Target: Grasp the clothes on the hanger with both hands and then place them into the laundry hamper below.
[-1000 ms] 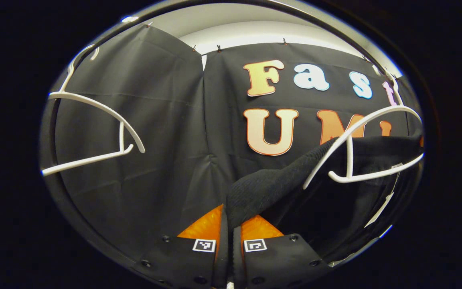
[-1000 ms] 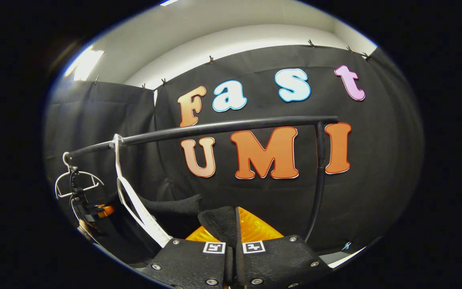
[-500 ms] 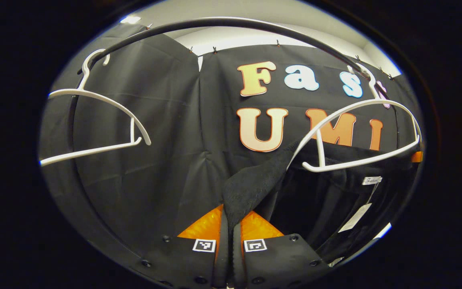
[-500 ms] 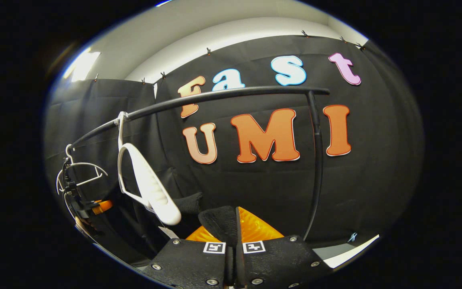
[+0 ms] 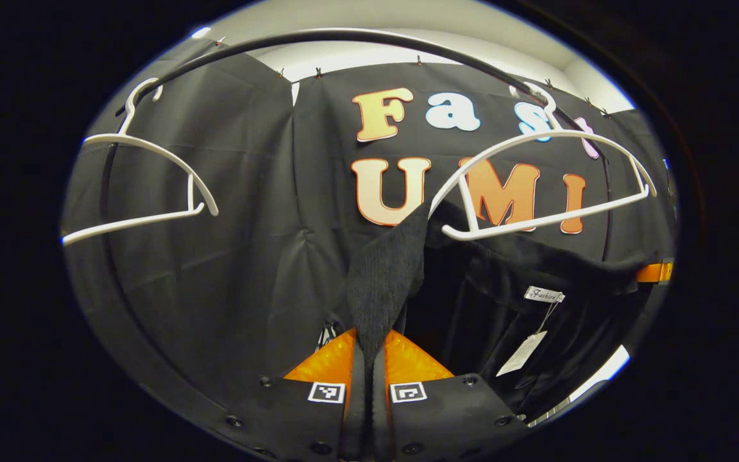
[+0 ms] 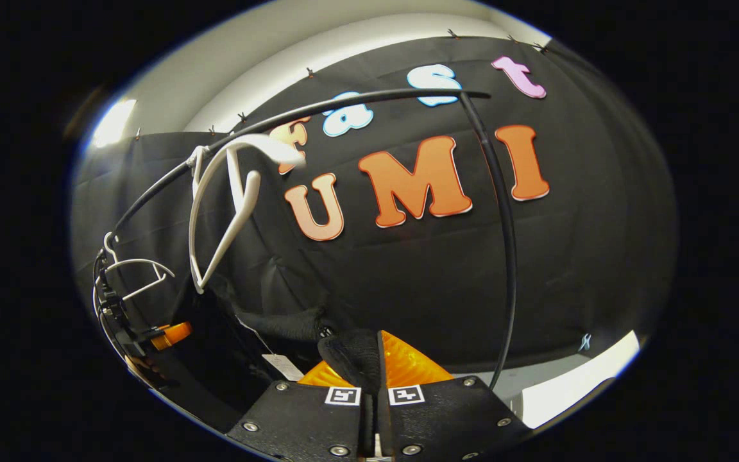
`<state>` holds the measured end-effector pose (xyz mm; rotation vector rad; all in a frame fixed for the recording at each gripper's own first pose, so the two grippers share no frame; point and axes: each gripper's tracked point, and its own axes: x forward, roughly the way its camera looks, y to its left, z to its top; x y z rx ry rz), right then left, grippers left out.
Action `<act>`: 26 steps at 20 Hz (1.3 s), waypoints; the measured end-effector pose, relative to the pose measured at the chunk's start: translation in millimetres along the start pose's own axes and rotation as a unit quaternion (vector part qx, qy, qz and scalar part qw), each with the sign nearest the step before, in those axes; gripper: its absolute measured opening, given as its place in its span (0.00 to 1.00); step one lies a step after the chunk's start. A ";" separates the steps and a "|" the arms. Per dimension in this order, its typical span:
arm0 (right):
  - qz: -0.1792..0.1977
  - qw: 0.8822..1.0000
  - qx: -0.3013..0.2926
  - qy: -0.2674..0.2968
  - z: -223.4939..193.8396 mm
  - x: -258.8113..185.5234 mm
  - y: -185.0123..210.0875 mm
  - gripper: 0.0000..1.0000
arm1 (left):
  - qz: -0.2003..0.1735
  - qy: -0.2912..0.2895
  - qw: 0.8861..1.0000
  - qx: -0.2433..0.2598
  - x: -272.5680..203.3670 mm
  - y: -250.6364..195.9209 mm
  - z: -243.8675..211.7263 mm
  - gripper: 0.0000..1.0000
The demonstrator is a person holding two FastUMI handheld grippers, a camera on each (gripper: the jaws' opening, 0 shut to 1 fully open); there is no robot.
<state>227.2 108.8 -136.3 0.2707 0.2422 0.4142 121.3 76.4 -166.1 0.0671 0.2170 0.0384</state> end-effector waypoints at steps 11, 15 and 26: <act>-0.041 0.998 0.005 0.051 -110.2 19.3 54.2 0.01 | -0.031 0.085 0.996 -0.021 7.3 22.2 -89.7 0.12; -0.054 0.994 0.009 0.092 -165.1 38.8 64.2 0.02 | -0.082 0.144 0.986 -0.012 25.3 -12.9 -142.2 0.12; -0.081 0.975 0.026 0.205 -312.4 95.1 72.2 0.01 | -0.179 0.270 0.946 0.016 46.2 -102.0 -271.1 0.12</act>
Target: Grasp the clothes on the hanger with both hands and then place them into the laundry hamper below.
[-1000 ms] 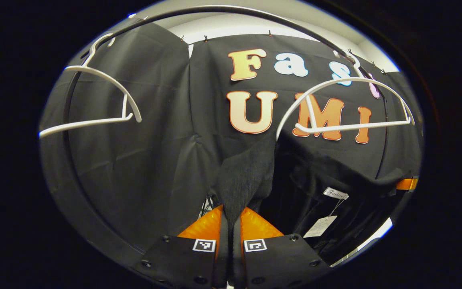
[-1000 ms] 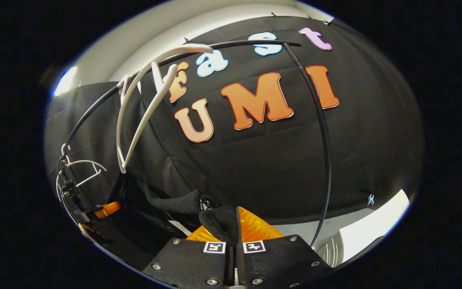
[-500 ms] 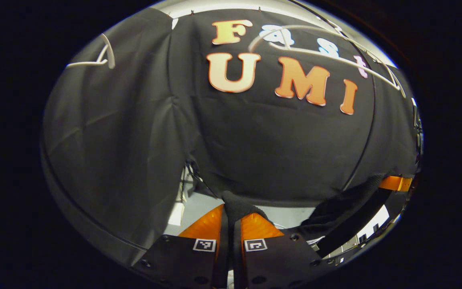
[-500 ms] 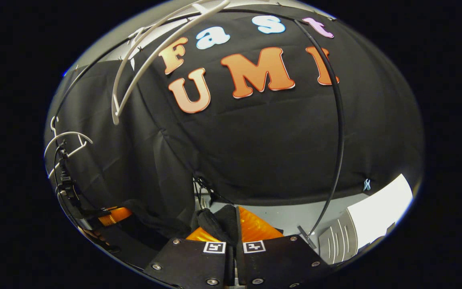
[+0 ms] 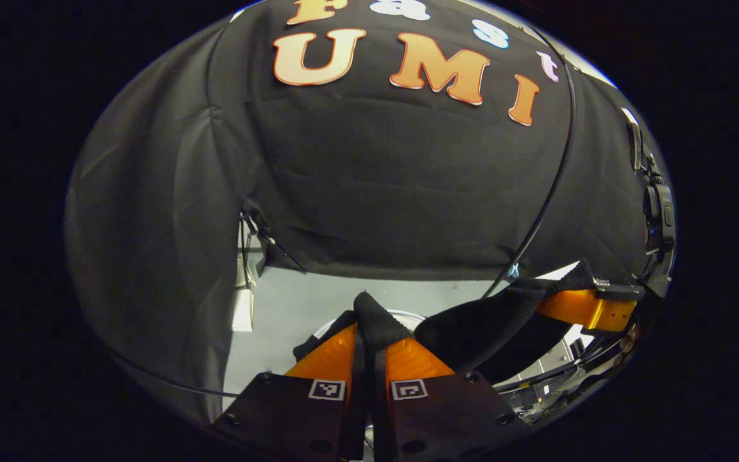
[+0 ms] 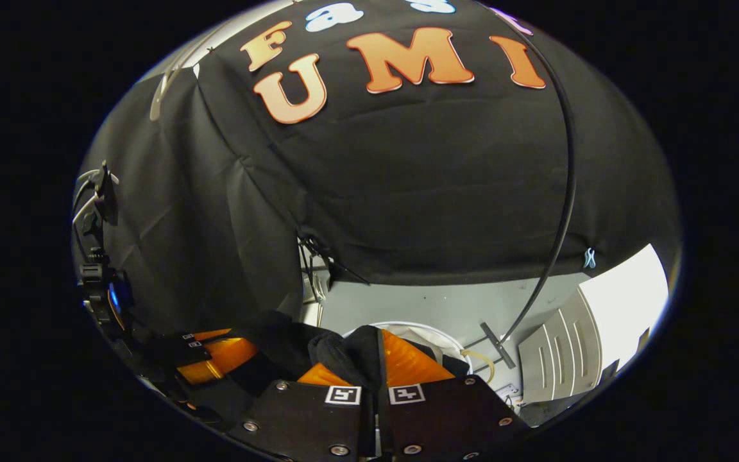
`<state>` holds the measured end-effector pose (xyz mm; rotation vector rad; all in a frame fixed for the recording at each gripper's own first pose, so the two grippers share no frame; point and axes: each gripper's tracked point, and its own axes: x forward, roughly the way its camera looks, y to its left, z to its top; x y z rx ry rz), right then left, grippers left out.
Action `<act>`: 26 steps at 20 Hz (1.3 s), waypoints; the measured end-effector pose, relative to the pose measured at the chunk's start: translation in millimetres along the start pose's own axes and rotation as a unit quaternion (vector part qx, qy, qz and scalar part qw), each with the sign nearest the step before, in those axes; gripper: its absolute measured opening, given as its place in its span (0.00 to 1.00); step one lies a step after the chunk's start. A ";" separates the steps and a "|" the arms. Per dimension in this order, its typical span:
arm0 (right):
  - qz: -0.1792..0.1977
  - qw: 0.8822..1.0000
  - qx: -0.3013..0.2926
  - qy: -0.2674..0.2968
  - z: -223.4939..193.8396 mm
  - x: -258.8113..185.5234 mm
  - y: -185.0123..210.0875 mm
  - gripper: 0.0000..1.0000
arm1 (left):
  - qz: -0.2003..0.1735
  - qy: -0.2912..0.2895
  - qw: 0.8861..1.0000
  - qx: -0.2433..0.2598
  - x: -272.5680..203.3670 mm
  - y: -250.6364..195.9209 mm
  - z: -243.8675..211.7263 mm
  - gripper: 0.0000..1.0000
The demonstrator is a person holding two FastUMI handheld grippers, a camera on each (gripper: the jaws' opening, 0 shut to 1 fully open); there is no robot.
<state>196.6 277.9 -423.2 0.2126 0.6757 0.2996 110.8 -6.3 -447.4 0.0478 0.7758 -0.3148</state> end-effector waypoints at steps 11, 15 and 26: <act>-0.053 0.990 -0.021 0.133 -84.7 98.2 -33.2 0.05 | 0.012 0.154 0.988 -0.023 72.6 7.0 -81.4 0.12; -0.059 0.989 0.003 0.139 -86.2 100.1 -40.4 0.00 | 0.027 0.187 0.982 -0.019 74.5 17.2 -102.5 0.16; -0.079 0.987 0.020 0.138 -80.4 69.5 -60.8 0.54 | 0.048 0.177 0.983 -0.016 66.7 26.4 -99.1 0.82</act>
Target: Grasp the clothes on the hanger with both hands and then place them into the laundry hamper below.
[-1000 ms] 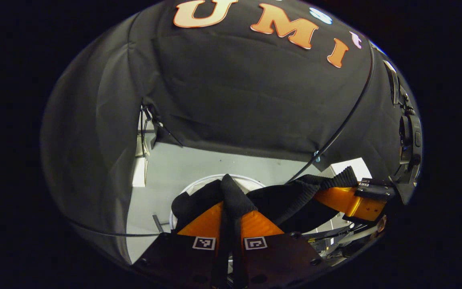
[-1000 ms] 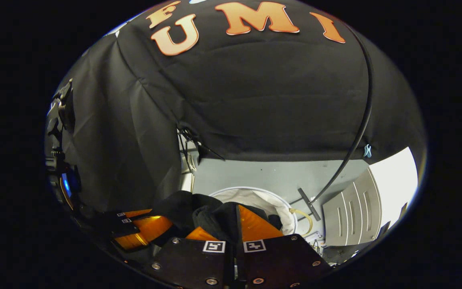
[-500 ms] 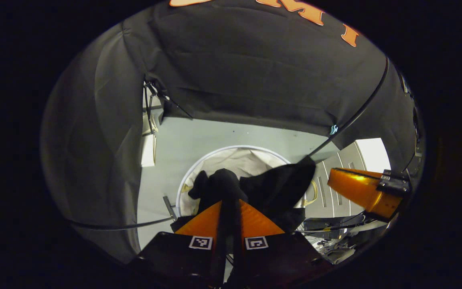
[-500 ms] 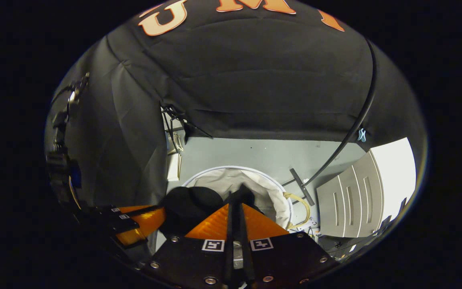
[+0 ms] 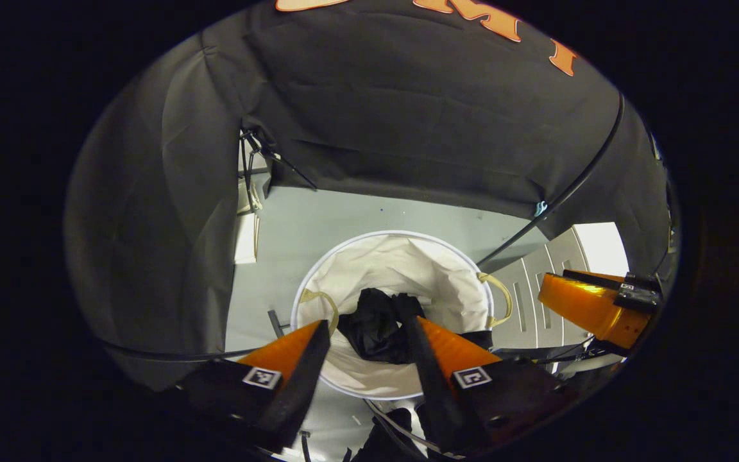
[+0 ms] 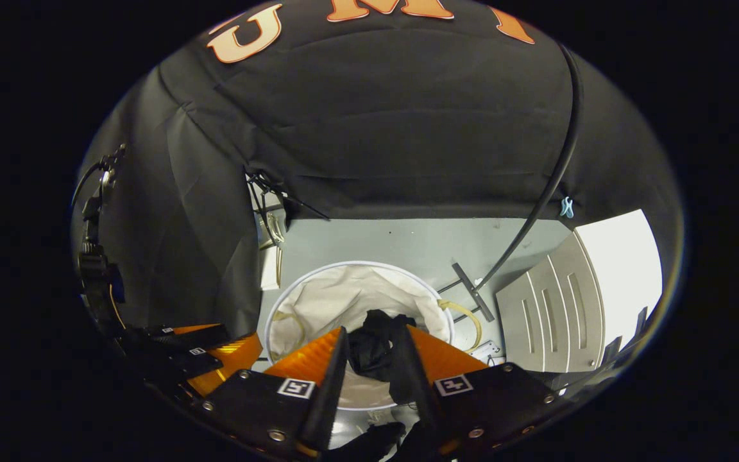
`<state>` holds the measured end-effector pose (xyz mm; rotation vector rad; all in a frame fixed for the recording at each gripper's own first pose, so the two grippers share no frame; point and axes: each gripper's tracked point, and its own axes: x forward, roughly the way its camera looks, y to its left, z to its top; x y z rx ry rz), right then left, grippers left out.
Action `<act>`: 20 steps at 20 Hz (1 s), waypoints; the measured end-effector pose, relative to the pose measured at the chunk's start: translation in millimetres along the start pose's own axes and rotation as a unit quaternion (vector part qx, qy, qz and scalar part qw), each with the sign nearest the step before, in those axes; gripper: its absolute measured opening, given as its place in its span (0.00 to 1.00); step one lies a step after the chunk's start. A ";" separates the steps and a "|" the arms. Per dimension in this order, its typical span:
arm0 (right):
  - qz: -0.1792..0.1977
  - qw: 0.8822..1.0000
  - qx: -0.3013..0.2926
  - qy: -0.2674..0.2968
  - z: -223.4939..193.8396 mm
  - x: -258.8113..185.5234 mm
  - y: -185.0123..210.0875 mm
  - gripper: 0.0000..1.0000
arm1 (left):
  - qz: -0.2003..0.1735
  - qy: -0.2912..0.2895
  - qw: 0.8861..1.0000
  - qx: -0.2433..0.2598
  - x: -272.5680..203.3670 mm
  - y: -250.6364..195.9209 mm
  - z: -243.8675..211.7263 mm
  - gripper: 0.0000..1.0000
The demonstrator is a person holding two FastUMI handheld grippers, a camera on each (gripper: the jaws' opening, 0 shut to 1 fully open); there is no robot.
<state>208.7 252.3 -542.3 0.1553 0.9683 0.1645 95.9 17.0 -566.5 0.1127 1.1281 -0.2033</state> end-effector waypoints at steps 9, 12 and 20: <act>-0.029 0.995 -0.029 -0.090 37.0 -96.4 -13.1 0.93 | 0.048 -0.119 0.992 -0.003 -93.7 29.9 44.5 0.99; -0.027 0.991 -0.017 -0.132 51.2 -139.3 -17.3 0.93 | 0.054 -0.154 0.986 -0.015 -139.7 44.0 49.9 0.99; -0.058 0.968 -0.051 -0.238 92.1 -270.5 -47.0 0.93 | 0.081 -0.287 0.954 -0.017 -270.3 70.5 101.0 0.99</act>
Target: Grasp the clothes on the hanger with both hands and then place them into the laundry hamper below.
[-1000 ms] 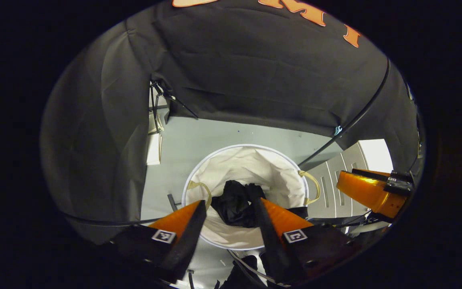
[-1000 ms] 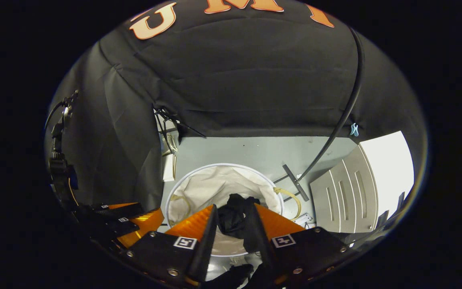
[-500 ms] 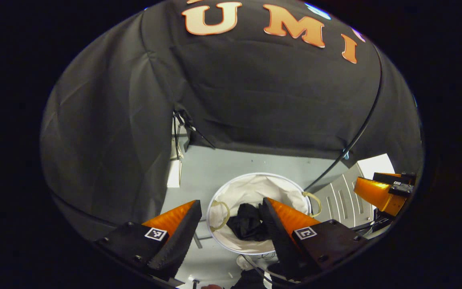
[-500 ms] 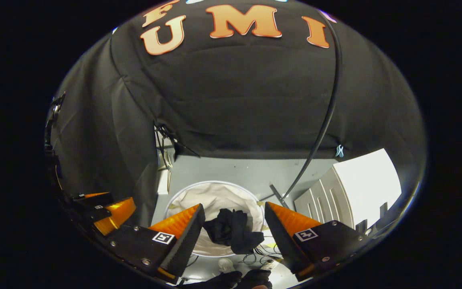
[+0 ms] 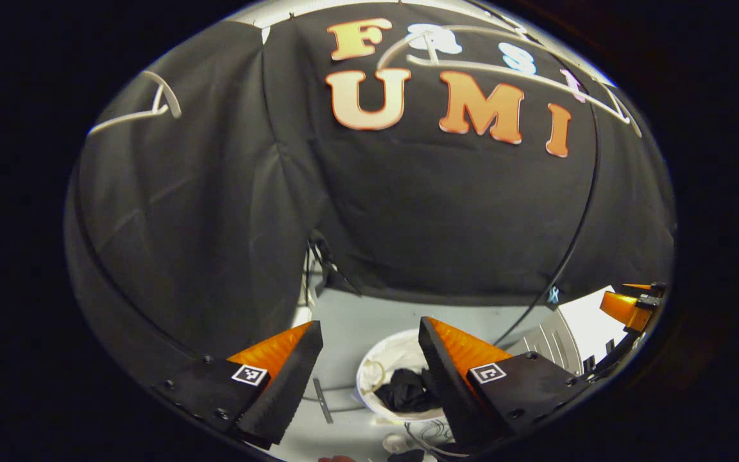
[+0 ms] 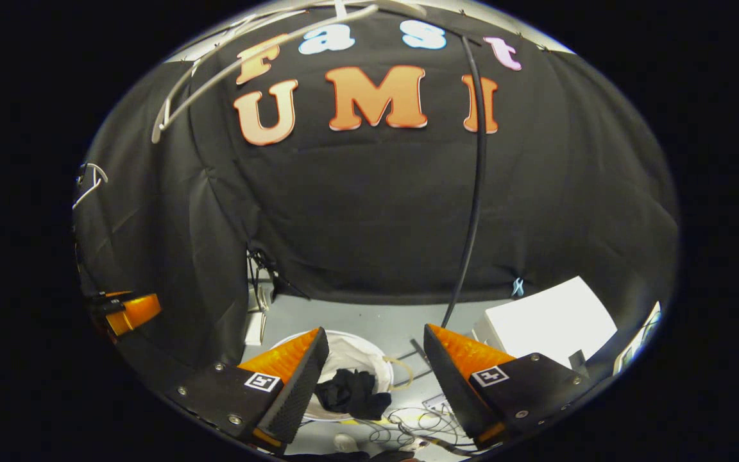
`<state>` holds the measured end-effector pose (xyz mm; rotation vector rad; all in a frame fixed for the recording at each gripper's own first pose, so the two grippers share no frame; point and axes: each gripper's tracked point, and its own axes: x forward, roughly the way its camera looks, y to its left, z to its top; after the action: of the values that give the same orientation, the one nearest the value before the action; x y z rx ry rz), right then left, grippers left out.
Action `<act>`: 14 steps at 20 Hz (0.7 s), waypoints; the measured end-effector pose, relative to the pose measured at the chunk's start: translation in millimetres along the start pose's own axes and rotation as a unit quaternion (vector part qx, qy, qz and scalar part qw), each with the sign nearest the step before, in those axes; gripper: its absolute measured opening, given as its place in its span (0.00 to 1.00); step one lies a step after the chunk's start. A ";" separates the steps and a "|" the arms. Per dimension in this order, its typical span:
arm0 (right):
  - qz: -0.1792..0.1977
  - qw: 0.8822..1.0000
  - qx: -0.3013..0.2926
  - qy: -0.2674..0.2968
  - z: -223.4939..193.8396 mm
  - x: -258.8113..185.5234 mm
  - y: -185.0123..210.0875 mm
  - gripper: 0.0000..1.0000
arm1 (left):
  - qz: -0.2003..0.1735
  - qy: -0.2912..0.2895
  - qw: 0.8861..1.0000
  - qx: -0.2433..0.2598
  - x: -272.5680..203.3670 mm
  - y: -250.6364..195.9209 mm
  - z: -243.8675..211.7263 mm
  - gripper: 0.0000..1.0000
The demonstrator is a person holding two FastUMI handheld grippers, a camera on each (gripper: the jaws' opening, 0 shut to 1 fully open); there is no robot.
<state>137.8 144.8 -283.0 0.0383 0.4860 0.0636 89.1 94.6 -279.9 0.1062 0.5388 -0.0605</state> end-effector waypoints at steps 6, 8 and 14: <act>-0.011 0.995 -0.012 -0.101 80.1 -71.9 -21.8 0.93 | -0.003 -0.122 0.993 -0.010 -54.5 -7.0 93.1 0.98; -0.011 0.990 -0.018 -0.137 109.4 -94.0 -20.4 0.92 | -0.006 -0.166 0.986 -0.001 -75.2 -12.6 130.8 0.96; -0.026 0.968 -0.054 -0.244 171.5 -158.5 -20.0 0.99 | -0.020 -0.254 0.967 0.007 -137.3 -36.6 188.8 0.97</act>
<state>79.3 110.0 -58.7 -0.0653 -0.0100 0.0271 64.4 40.4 -51.2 0.0888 0.0274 -0.1274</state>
